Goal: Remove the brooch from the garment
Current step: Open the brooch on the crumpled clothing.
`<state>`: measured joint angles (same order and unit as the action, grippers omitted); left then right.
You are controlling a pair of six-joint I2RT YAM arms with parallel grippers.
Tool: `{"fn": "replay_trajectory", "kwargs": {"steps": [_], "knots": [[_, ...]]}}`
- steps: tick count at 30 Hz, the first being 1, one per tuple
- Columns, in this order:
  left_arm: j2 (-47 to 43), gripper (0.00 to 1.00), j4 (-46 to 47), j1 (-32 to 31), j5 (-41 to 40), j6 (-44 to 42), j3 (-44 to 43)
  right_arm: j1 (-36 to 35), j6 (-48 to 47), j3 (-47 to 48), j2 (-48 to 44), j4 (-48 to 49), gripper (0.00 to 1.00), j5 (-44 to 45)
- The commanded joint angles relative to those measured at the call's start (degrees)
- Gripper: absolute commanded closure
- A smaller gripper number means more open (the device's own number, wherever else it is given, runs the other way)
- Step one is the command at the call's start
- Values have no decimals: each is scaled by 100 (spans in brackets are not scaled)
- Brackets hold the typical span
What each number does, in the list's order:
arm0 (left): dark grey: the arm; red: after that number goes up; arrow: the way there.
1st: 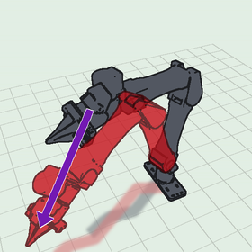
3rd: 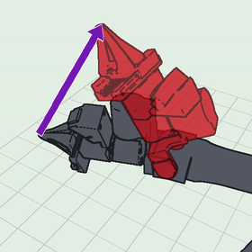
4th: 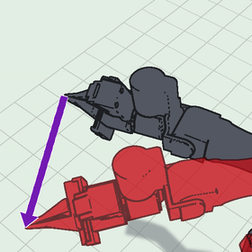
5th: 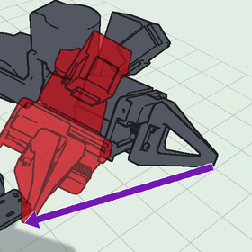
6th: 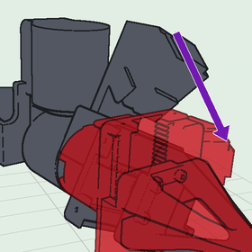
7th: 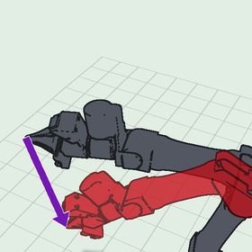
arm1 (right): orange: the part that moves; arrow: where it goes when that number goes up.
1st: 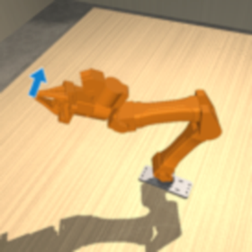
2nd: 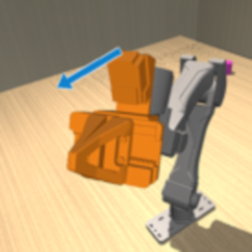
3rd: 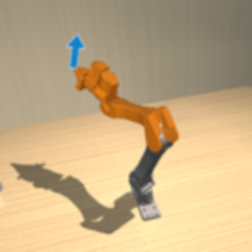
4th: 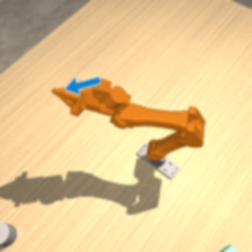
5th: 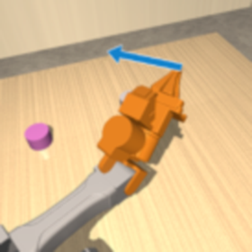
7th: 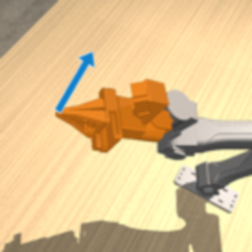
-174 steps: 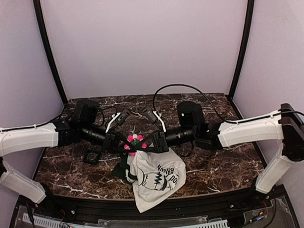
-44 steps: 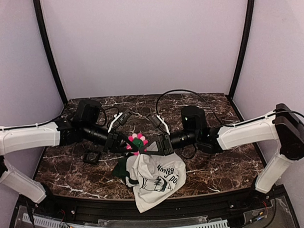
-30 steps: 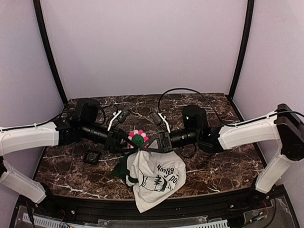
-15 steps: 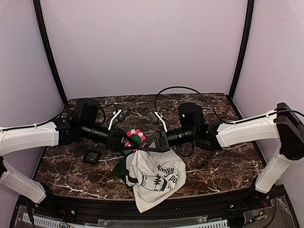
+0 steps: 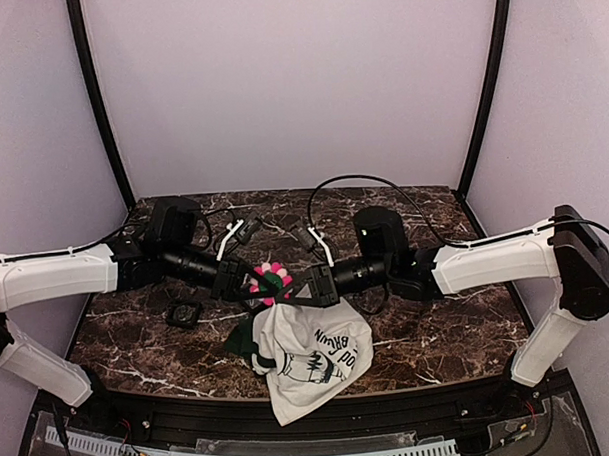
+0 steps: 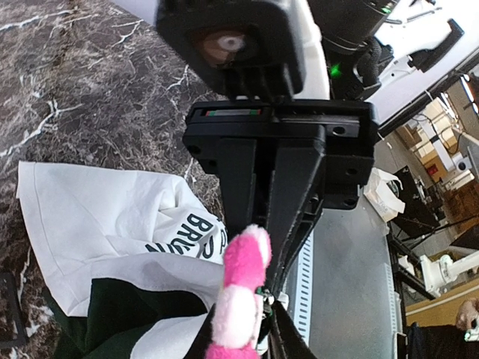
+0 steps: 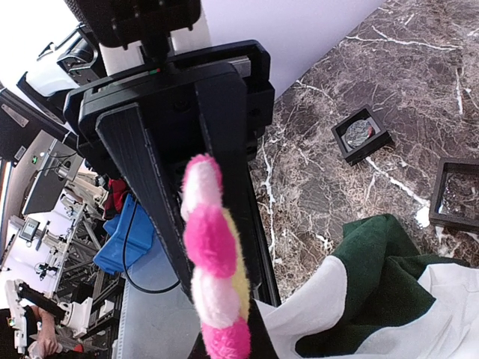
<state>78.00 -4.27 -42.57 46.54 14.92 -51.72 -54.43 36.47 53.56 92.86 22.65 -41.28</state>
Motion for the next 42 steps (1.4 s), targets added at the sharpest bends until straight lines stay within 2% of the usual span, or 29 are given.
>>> {"fn": "replay_trajectory", "kwargs": {"steps": [1, 6, 8, 10, 14, 18, 25, 42], "knots": [[2, 86, 81, 29, 53, -22, -75, -56, -91, 116, 15, 52, 100, 23], [14, 97, 138, 33, 172, -2, -54, -59, -155, 126, -34, -15, 99, 3], [3, 99, 152, 30, 198, 2, -49, -58, -168, 116, -90, -26, 93, -10], [-15, 99, 161, 29, 205, -2, -36, -43, -209, 82, -193, -60, 82, 7], [-59, 99, 191, 29, 193, 1, -3, 30, -273, -45, -509, -152, 52, 127], [-103, 99, 300, 29, 196, 40, 46, 49, -341, -63, -751, -348, 37, 406], [-86, 99, 403, 29, 375, 88, 78, 29, -314, 164, -556, -743, 32, 1098], [-155, 99, 534, 29, 399, 94, 126, 185, 135, -48, -524, -491, 30, 1503]]}}
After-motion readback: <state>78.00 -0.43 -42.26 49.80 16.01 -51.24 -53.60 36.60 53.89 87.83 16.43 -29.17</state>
